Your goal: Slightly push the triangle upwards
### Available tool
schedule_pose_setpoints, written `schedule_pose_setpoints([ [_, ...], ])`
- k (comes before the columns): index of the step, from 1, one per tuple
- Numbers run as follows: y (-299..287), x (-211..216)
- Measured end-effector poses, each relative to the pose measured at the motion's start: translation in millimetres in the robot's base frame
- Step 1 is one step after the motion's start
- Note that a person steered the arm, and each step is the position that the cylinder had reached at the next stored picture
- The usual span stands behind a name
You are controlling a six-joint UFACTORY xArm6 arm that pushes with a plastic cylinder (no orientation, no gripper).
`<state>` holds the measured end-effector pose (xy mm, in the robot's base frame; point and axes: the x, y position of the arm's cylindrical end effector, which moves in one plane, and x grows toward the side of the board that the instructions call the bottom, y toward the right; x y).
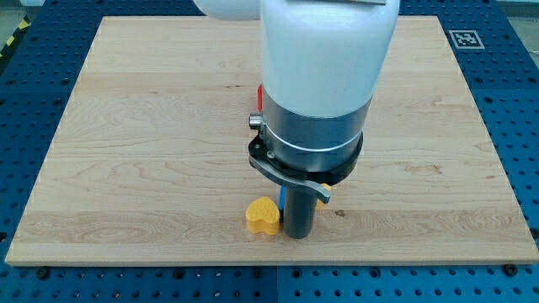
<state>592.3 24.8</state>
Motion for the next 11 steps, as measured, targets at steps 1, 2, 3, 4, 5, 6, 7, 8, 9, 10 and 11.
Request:
schedule_pose_setpoints([
  [1,0,10],
  [2,-6,25],
  [3,-14,16],
  [4,-16,0],
  [5,-11,3],
  [6,8,11],
  [7,8,-9],
  [8,-5,-24],
  [9,-3,-30],
  [10,5,-16],
  [11,22,-6],
])
